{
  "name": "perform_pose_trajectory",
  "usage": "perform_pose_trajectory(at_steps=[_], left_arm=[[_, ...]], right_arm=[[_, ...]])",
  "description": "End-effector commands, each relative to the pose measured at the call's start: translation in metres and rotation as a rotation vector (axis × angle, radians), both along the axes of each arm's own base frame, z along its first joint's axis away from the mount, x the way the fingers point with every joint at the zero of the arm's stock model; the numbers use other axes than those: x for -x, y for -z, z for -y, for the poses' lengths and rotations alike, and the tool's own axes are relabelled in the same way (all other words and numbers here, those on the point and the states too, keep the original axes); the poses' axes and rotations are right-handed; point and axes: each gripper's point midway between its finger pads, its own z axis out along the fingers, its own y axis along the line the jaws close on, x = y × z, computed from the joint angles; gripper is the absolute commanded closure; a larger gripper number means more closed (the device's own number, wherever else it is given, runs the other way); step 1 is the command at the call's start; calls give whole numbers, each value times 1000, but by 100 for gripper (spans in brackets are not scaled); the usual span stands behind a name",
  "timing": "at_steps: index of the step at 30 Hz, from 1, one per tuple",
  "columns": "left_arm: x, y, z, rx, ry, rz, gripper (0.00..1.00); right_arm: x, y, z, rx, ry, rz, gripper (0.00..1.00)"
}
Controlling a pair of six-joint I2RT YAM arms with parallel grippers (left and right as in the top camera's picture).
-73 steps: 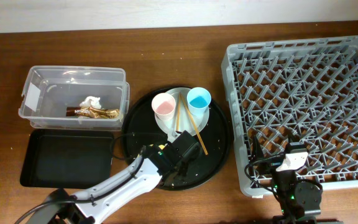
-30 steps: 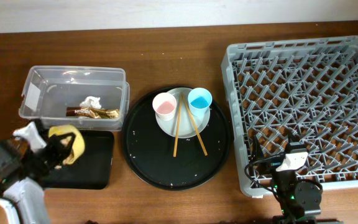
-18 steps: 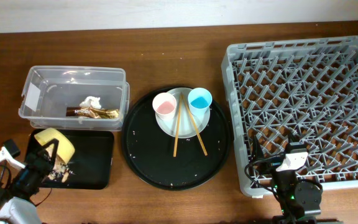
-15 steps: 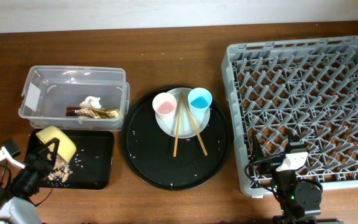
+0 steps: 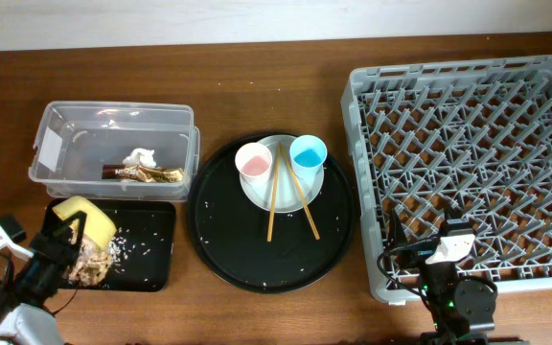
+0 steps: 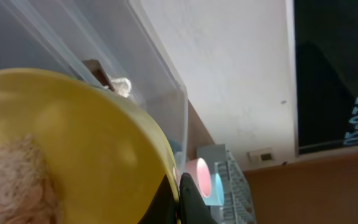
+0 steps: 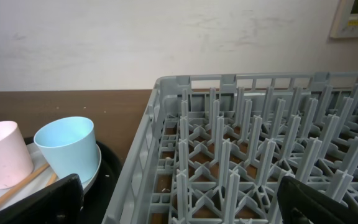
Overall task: Sort waste into correct bins and load items into the dishwasher rack
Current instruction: 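Tip the yellow bowl over the black tray to dump food scraps, then set the empty yellow bowl back on the round tray with left gripper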
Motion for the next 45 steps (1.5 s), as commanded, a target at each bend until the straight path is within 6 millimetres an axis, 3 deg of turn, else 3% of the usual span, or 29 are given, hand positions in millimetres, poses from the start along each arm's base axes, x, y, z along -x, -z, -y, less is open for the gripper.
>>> perform_pose_trajectory(at_steps=[1,3,5,7,8,9,11,12,14,18,19,23,24,25,26,27,29,31,32,33,35,39,42,45], left_arm=[[1,-13,7,29,40,57,100],[-1,-13,2,-15,30,66,100],[2,-30,18,74,115,134,100],[-5,-14,7,29,41,49,100],[-2,-30,23,66,134,128,100],[-8,-21,16,17,93,85,100],[-7,-28,29,72,151,106,100],[-12,-19,22,22,110,70,100],[-8,-34,33,69,183,134,100],[-10,-28,29,89,149,92,100],[-6,-36,36,129,191,120,100],[-10,-31,29,51,163,123,100],[-5,-40,39,138,213,140,100],[-11,-36,28,36,173,145,100],[-6,-43,37,122,217,152,100],[-9,-39,32,62,193,154,100],[-4,-44,40,158,227,147,100],[-8,-36,32,76,185,137,100],[-4,-44,40,136,229,158,100],[-9,-39,32,58,190,153,100],[-5,-44,38,125,224,159,100],[-9,-43,36,91,214,154,100],[-32,-50,58,35,250,108,100],[-58,-58,113,-108,293,56,100]], right_arm=[[0,2,1,-5,1,-4,2],[0,2,1,-5,2,-4,2],[0,2,1,-5,1,-4,2],[0,2,1,-5,1,-4,2],[0,2,1,-5,1,-4,2],[0,2,1,-5,1,-4,2],[0,2,1,-5,1,-4,2],[0,2,1,-5,1,-4,2],[0,2,1,-5,1,-4,2],[0,2,1,-5,1,-4,2],[0,2,1,-5,1,-4,2],[0,2,1,-5,1,-4,2],[0,2,1,-5,1,-4,2],[0,2,1,-5,1,-4,2],[0,2,1,-5,1,-4,2],[0,2,1,-5,1,-4,2],[0,2,1,-5,1,-4,2],[0,2,1,-5,1,-4,1],[0,2,1,-5,1,-4,2],[0,2,1,-5,1,-4,2],[0,2,1,-5,1,-4,2],[0,2,1,-5,1,-4,2],[0,2,1,-5,1,-4,2],[0,2,1,-5,1,-4,2]])
